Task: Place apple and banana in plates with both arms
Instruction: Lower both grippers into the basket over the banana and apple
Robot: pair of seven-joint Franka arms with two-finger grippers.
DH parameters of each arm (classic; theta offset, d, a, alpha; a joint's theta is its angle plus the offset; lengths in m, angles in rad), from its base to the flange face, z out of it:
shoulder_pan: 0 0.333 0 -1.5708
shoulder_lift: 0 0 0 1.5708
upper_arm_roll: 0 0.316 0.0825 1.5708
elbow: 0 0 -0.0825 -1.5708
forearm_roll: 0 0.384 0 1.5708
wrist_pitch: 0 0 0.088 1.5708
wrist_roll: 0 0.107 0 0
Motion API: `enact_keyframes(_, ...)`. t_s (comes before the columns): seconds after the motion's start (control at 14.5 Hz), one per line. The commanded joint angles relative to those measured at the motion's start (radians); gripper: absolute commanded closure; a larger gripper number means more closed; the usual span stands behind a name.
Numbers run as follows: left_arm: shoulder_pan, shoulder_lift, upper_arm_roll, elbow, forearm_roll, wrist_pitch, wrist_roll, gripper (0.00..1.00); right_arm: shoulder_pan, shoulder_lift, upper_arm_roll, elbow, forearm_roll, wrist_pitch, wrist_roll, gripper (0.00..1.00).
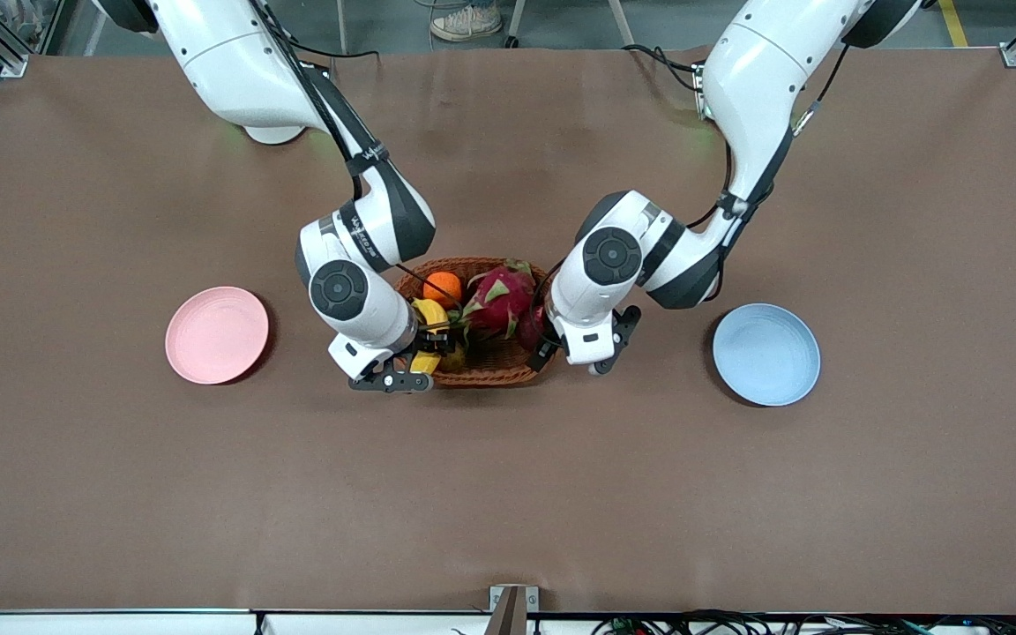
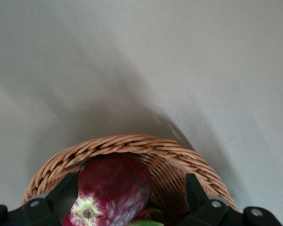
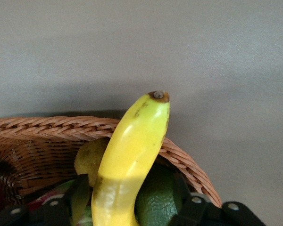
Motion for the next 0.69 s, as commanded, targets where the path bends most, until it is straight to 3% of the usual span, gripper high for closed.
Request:
enact_keyframes(0.0, -0.017, -0.031, 0.009, -0.055, 0.007, 0.029, -0.026, 0.00, 0.017, 0.006, -0.008, 0.009, 0.022, -0.002, 0.016, 0.27)
enact_keyframes(0.62, -0.025, -0.033, 0.007, -0.072, 0.008, 0.027, -0.026, 0.00, 0.021, 0.014, -0.008, 0.003, 0.022, -0.010, 0.017, 0.31)
